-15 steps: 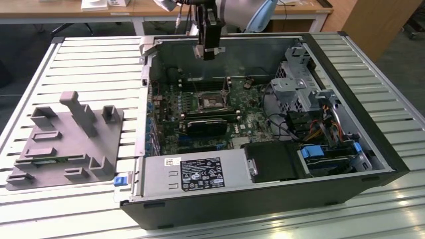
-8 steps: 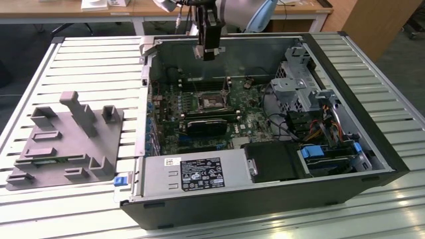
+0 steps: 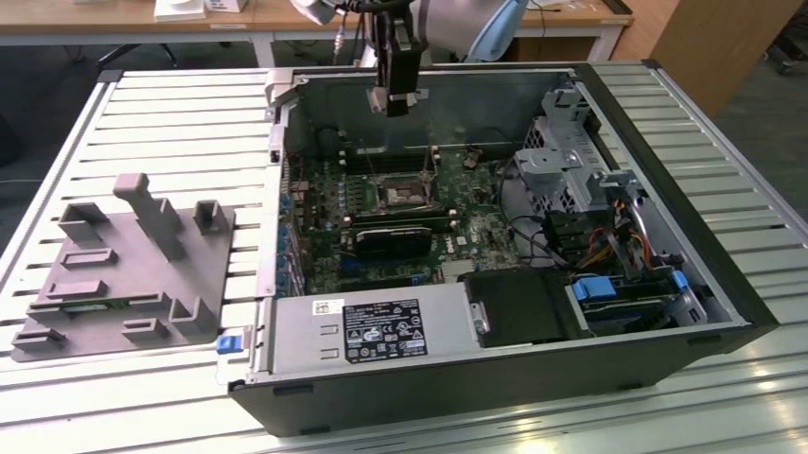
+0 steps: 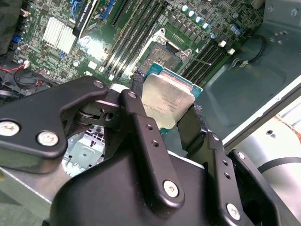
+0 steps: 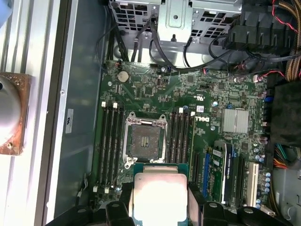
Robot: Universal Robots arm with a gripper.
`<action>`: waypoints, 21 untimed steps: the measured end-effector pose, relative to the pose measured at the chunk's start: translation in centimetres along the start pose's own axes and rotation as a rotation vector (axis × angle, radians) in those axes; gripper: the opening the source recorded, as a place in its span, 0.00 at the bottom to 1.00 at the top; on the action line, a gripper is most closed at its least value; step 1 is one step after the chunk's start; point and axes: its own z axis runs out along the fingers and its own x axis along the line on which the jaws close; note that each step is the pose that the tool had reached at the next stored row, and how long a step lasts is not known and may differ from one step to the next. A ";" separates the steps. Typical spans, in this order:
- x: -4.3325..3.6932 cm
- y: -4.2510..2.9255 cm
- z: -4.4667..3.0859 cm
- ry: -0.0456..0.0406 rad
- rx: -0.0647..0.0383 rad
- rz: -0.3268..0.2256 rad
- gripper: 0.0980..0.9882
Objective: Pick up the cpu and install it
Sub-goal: 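Place the cpu into insertion slot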
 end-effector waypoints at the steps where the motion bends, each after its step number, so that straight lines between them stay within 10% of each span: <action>1: 0.00 0.00 0.02 0.0000 0.000 0.000 0.50; 21: -0.01 -0.06 1.23 -0.0053 -0.004 0.000 0.50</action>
